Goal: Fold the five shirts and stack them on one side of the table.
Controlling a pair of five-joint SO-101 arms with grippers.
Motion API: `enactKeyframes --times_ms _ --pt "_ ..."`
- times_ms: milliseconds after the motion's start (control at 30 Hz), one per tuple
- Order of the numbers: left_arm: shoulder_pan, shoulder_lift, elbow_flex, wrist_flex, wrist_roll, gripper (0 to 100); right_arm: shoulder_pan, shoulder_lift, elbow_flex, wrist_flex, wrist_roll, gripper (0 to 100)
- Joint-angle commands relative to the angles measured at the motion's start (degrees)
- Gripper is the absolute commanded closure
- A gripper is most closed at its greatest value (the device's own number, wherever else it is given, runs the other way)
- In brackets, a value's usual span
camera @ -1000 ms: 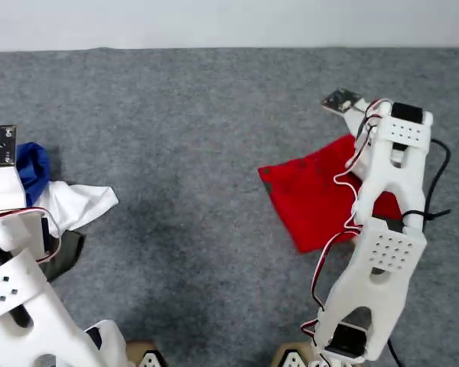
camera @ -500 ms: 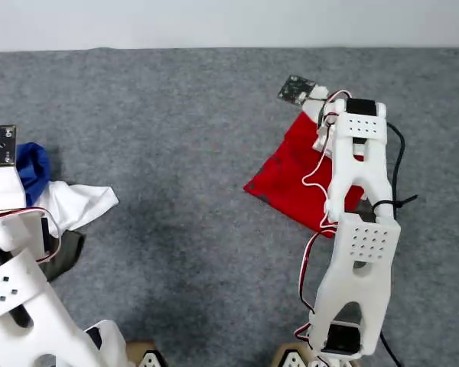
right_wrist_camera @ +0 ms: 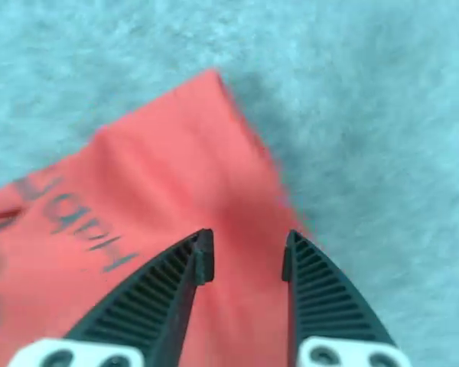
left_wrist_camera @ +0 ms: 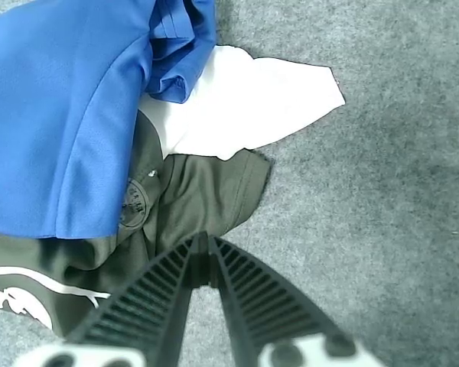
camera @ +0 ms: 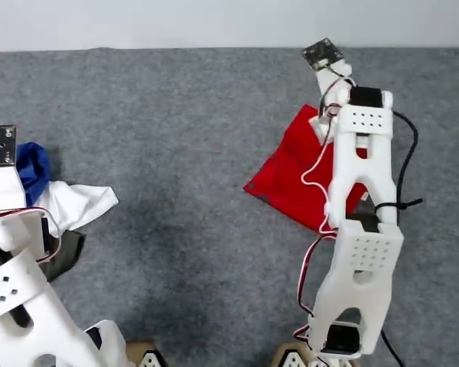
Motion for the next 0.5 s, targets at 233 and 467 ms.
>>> enactKeyframes --times_ms 233,467 --pt "-0.1 -0.9 0.0 1.1 -0.5 99 -11.0 5.1 -3.1 0.2 -10.4 99.1" --pt "-0.1 -0.9 0.7 1.1 -0.5 99 -13.6 13.3 -3.3 -7.7 -11.9 98.8"
